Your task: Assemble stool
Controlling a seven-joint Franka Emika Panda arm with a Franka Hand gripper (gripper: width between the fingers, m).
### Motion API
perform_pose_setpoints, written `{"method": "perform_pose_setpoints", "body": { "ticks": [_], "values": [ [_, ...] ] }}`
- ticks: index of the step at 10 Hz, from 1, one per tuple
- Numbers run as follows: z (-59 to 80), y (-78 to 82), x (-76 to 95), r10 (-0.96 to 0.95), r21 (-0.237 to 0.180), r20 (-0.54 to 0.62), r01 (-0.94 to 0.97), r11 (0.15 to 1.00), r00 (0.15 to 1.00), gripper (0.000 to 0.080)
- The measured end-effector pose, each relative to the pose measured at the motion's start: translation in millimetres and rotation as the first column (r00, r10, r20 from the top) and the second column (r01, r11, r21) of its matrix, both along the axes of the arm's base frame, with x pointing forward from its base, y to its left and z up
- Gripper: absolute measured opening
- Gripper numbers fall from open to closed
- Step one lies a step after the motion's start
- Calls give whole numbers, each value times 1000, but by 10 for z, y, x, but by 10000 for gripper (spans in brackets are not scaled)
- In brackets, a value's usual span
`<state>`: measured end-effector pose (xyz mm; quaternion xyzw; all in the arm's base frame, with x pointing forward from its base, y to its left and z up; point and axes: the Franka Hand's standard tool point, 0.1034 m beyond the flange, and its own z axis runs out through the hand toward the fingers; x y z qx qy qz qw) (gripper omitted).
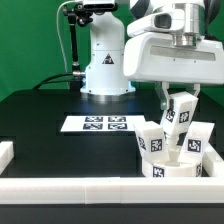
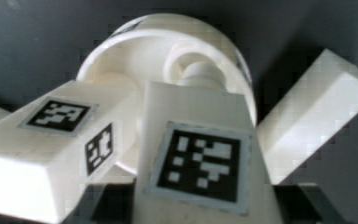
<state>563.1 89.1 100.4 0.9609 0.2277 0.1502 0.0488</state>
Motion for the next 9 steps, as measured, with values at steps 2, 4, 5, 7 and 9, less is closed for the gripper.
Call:
{"method": "perform_pose_setpoints", "body": {
  "ticks": [2, 4, 5, 7, 9],
  "values": [
    [9, -27, 24, -6, 1, 3, 6, 1000, 1000, 327],
    [-24, -21, -15, -3, 0, 1, 3, 1000, 1000, 327],
    [-34, -25, -22, -3, -1, -1, 3, 1000, 1000, 327],
    [-34, -25, -22, -3, -1, -1, 3, 1000, 1000, 327],
    [-57, -30, -32, -3, -2, -5, 3, 1000, 1000, 327]
  ]
}}
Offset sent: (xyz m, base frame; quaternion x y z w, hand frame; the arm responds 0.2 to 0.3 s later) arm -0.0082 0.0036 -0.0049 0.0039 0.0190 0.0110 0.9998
